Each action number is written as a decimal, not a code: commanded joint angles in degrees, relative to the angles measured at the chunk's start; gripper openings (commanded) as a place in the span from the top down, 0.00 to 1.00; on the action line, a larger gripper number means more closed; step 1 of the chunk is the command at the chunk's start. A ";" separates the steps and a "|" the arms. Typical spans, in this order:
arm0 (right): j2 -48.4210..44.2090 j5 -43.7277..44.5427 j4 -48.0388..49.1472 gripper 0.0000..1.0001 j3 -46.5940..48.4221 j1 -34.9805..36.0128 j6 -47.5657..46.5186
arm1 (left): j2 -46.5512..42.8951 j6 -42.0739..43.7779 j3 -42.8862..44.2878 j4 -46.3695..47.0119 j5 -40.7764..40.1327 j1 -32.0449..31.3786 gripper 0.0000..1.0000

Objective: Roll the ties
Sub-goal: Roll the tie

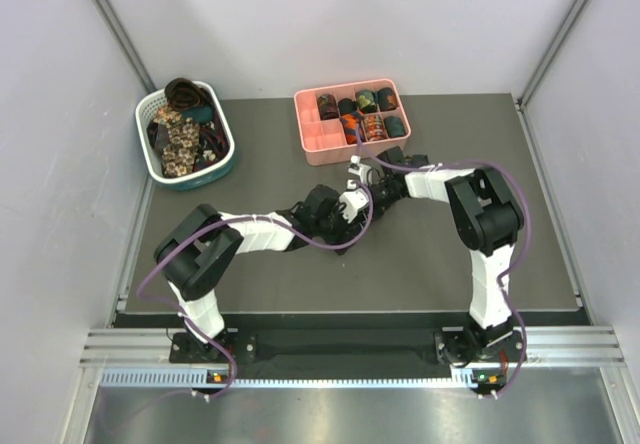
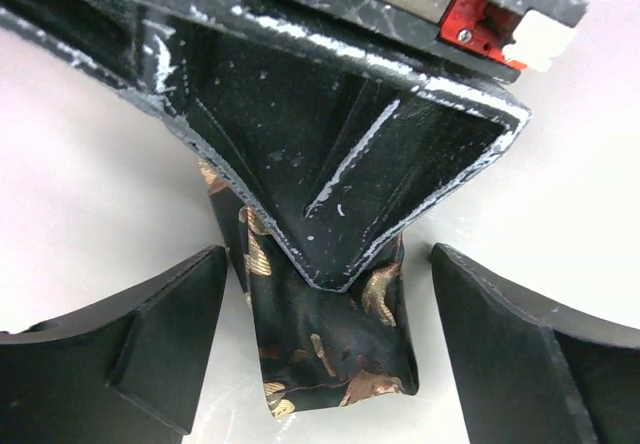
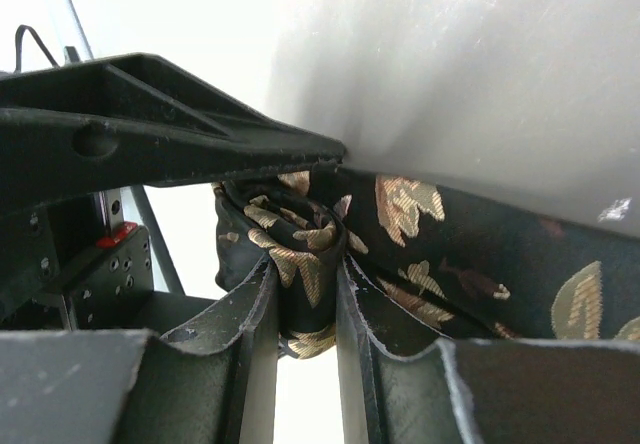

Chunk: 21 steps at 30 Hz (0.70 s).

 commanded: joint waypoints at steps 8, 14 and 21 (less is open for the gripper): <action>-2.79 6.75 -1.10 1.00 -5.65 0.08 -2.75 | -0.11 1.52 -2.42 0.39 -1.06 -2.24 0.20; 0.64 4.55 -2.59 1.00 -1.00 0.08 -3.37 | 0.33 0.73 -1.54 -0.40 -3.17 -2.16 0.21; 2.49 3.50 -3.12 1.00 0.85 0.08 -3.81 | 0.86 2.13 2.05 -3.21 -2.40 -0.84 0.24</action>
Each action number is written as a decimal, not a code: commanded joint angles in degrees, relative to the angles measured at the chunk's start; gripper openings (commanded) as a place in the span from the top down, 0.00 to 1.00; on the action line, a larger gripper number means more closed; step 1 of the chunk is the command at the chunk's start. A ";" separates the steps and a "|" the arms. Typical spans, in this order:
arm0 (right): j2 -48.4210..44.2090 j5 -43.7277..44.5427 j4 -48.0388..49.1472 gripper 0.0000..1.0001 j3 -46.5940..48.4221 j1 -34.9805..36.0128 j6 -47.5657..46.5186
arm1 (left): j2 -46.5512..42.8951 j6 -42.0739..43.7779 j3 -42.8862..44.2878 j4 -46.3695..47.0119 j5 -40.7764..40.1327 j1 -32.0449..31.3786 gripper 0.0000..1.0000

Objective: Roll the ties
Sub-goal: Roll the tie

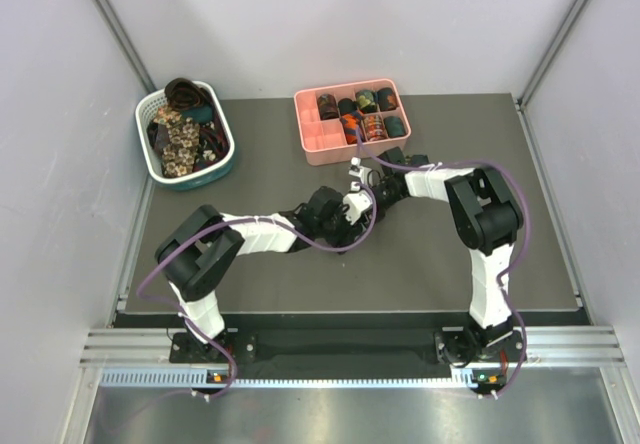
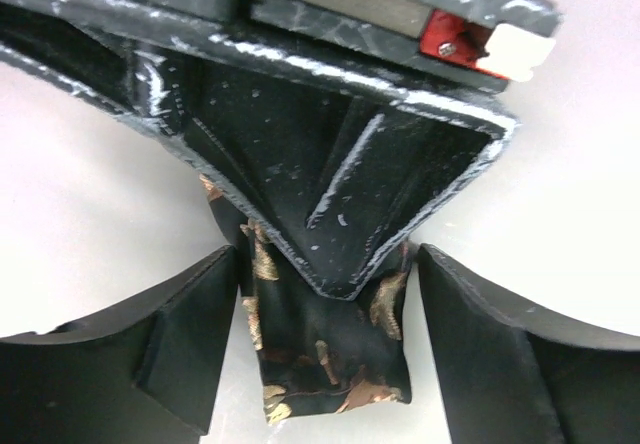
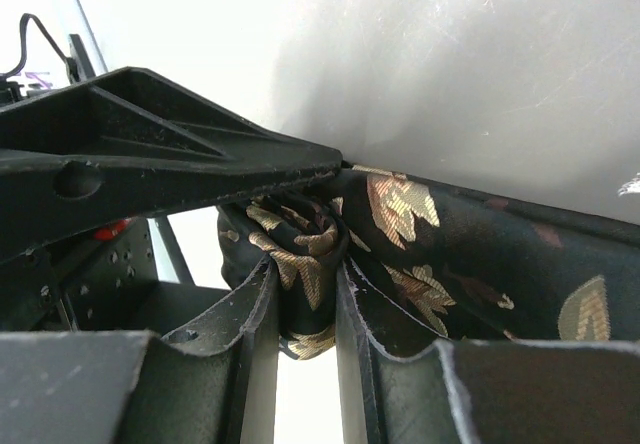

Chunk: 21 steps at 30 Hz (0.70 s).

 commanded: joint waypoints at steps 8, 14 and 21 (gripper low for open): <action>2.13 3.87 0.14 1.00 0.17 0.25 -3.48 | 2.70 3.04 4.46 -7.74 0.29 1.20 0.29; 2.13 3.43 0.49 1.00 -0.09 0.25 -3.39 | 2.97 1.73 2.61 -6.95 0.20 1.20 0.43; 2.31 2.63 1.02 0.91 -0.35 -0.01 -3.04 | 4.28 1.64 2.43 -6.51 0.11 1.20 0.65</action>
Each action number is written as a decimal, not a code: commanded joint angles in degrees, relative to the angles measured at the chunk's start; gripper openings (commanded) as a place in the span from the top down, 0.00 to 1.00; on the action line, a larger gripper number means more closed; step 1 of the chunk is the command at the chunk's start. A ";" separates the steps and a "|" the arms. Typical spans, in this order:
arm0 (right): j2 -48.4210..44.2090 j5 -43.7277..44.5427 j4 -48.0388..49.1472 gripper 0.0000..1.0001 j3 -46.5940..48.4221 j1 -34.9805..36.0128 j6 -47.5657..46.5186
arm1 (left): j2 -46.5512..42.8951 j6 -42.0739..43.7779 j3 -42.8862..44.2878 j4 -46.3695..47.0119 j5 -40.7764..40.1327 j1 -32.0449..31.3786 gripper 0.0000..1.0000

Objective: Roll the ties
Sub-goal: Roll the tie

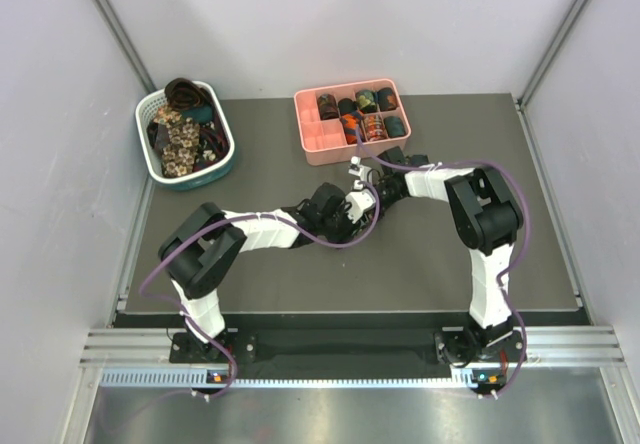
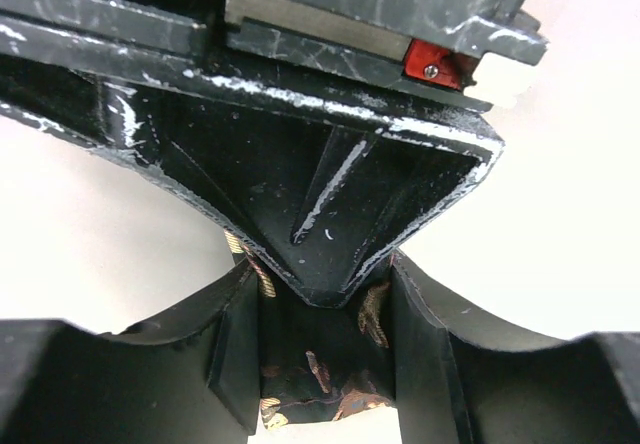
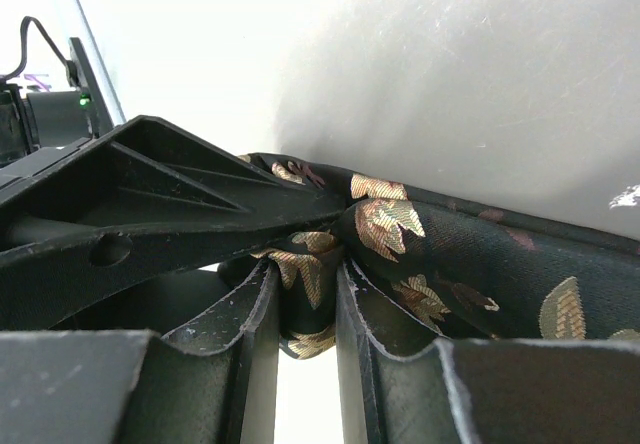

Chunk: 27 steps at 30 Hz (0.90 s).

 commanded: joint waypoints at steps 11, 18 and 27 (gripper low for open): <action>-0.48 -1.16 6.10 0.76 -2.07 -2.34 2.60 | 2.10 -1.89 -2.84 -2.23 0.07 0.63 0.74; -4.08 -2.31 10.75 0.72 -4.70 -6.47 8.14 | 3.68 -2.69 -3.63 -1.43 0.07 0.54 0.80; -8.39 -0.91 14.10 0.62 -6.81 -9.19 11.83 | 4.03 -2.68 -3.64 -2.48 -0.45 0.54 0.82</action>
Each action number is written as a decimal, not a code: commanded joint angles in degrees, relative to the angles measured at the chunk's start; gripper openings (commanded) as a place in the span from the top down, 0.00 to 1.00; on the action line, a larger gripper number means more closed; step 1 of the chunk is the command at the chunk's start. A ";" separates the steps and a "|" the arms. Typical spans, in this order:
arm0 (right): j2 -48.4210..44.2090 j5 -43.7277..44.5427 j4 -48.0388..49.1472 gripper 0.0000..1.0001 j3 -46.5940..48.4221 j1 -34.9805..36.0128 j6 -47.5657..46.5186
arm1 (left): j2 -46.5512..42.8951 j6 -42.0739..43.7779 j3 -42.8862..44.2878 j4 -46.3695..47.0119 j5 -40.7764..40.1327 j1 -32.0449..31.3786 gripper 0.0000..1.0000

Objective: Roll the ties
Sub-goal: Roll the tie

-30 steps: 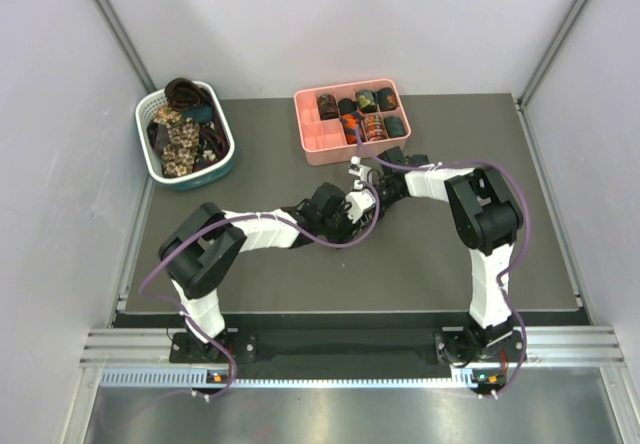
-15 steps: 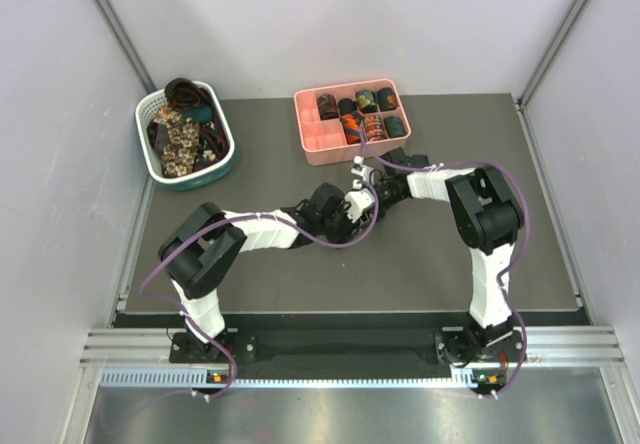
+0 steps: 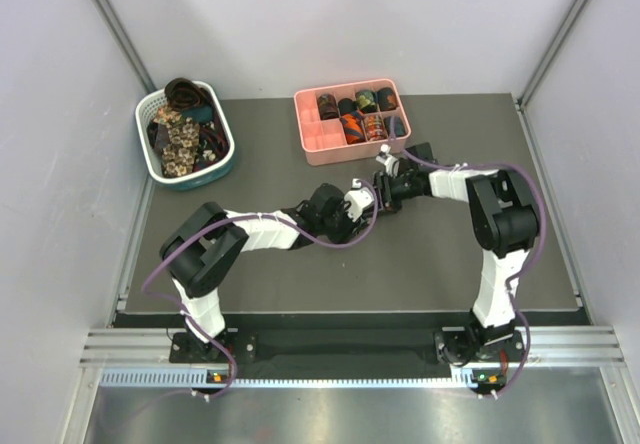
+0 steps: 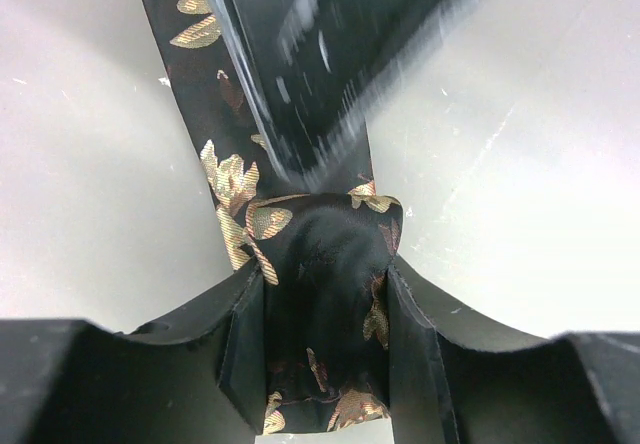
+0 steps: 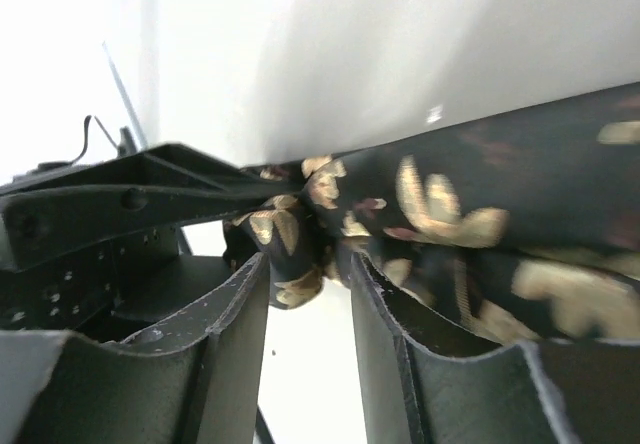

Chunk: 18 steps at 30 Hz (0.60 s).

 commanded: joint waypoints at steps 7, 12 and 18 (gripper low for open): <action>-11.94 7.45 8.79 0.62 -6.99 -3.46 3.69 | 2.69 -2.61 -0.04 -12.85 -1.05 0.37 0.82; -23.62 17.20 12.91 0.63 -18.23 -3.46 3.96 | 2.78 -4.89 1.98 -17.51 -0.08 0.28 0.82; -38.73 30.97 14.42 0.63 -30.28 3.02 3.44 | 3.22 -7.44 1.99 -18.92 -0.52 -0.07 0.81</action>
